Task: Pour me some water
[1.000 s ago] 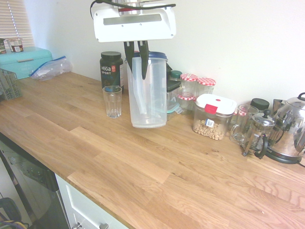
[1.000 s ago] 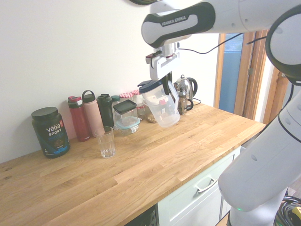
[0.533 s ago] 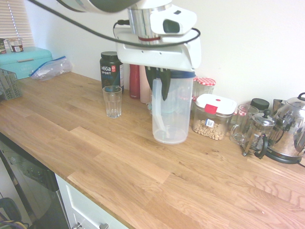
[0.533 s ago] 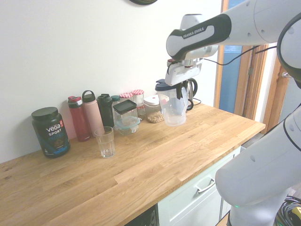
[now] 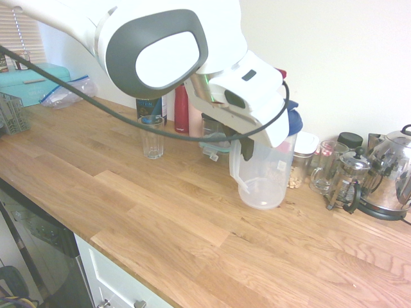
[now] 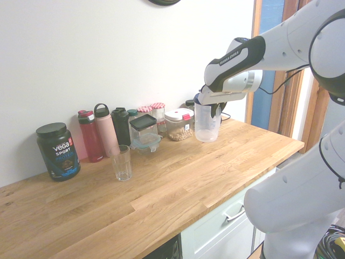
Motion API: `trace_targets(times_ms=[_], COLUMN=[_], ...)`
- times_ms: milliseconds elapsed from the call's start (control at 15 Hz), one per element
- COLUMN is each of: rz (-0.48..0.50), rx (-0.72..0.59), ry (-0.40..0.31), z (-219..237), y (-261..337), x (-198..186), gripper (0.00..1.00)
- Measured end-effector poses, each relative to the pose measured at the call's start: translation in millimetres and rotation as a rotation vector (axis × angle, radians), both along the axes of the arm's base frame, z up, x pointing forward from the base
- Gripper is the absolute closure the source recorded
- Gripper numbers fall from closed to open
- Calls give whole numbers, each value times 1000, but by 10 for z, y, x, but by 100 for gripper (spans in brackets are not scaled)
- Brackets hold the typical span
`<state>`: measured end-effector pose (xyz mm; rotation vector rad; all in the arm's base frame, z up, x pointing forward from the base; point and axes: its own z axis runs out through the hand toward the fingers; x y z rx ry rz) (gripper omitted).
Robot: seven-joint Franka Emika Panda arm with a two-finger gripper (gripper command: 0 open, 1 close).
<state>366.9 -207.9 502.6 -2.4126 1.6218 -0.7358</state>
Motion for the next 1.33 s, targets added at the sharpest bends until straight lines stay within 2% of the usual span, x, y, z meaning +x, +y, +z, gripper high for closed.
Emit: trace_targets(times_ms=[400,800,867,1333], rz=[-18,-31,-32,-37], rx=[27,30,31,30], ry=[49,52,54,50], z=[-351,-378,-388,-475], y=[-65,-118,-119,-118], x=[131,110,105,69], gripper=[100,100,0,0])
